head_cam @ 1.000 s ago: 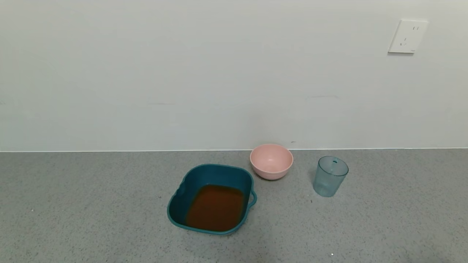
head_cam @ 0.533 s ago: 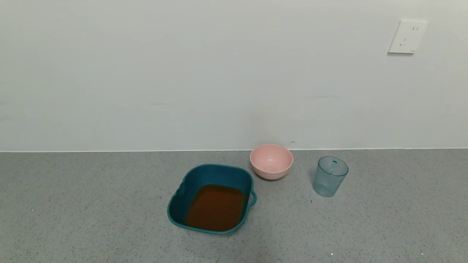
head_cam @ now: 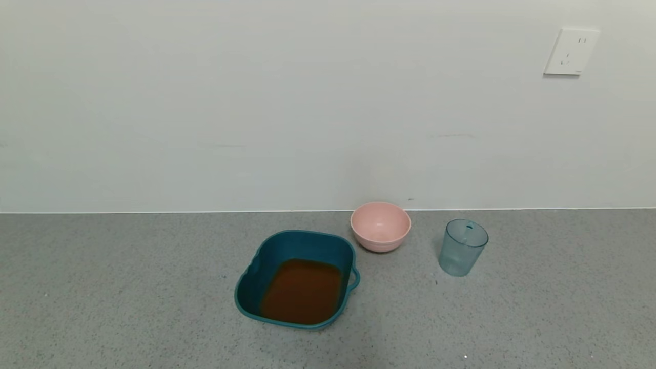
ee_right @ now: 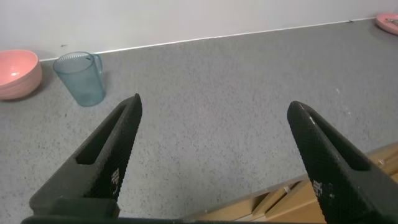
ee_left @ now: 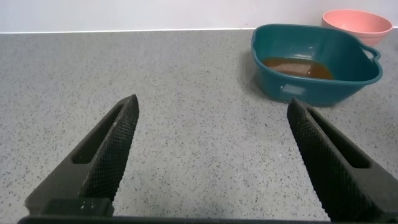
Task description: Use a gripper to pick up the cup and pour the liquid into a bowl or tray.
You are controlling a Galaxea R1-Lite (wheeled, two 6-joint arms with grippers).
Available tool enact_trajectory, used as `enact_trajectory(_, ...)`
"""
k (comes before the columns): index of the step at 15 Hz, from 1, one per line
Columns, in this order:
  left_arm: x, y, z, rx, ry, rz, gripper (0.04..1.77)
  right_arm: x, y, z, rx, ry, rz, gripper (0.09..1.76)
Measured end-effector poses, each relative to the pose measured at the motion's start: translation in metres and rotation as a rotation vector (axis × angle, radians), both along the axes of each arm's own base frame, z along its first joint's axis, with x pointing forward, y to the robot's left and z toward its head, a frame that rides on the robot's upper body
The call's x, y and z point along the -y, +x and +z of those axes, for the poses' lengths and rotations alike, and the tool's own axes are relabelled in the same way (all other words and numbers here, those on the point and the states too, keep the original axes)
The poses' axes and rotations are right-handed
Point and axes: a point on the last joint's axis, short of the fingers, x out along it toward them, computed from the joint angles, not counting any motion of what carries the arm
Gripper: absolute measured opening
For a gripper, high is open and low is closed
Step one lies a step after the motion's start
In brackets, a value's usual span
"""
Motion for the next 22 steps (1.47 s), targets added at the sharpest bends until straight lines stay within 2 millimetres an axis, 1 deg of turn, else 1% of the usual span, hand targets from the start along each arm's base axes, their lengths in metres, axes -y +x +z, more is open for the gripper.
enact_trajectory(3, 0.000, 0.000, 0.000, 0.000, 0.000, 0.000, 1.72, 0.000, -0.005, -0.018, 0.017, 0.001, -0.001, 1.70)
enact_trajectory(6, 0.000, 0.000, 0.000, 0.000, 0.000, 0.000, 1.72, -0.002, -0.011, -0.035, 0.084, 0.002, 0.065, 1.70)
enact_trajectory(8, 0.000, 0.000, 0.000, 0.000, 0.000, 0.000, 1.72, -0.003, -0.008, -0.045, 0.145, -0.003, 0.094, 1.70)
enact_trajectory(11, 0.000, 0.000, 0.000, 0.000, 0.000, 0.000, 1.72, -0.005, 0.005, -0.064, 0.201, -0.027, 0.155, 1.70)
enact_trajectory(16, 0.000, 0.000, 0.000, 0.000, 0.000, 0.000, 1.72, -0.007, 0.020, -0.098, 0.112, -0.024, 0.268, 1.70)
enact_trajectory(20, 0.000, 0.000, 0.000, 0.000, 0.000, 0.000, 1.72, -0.009, 0.025, -0.112, 0.068, -0.005, 0.340, 1.70)
enact_trajectory(22, 0.000, 0.000, 0.000, 0.000, 0.000, 0.000, 1.72, -0.009, 0.026, -0.114, 0.070, -0.005, 0.344, 1.70)
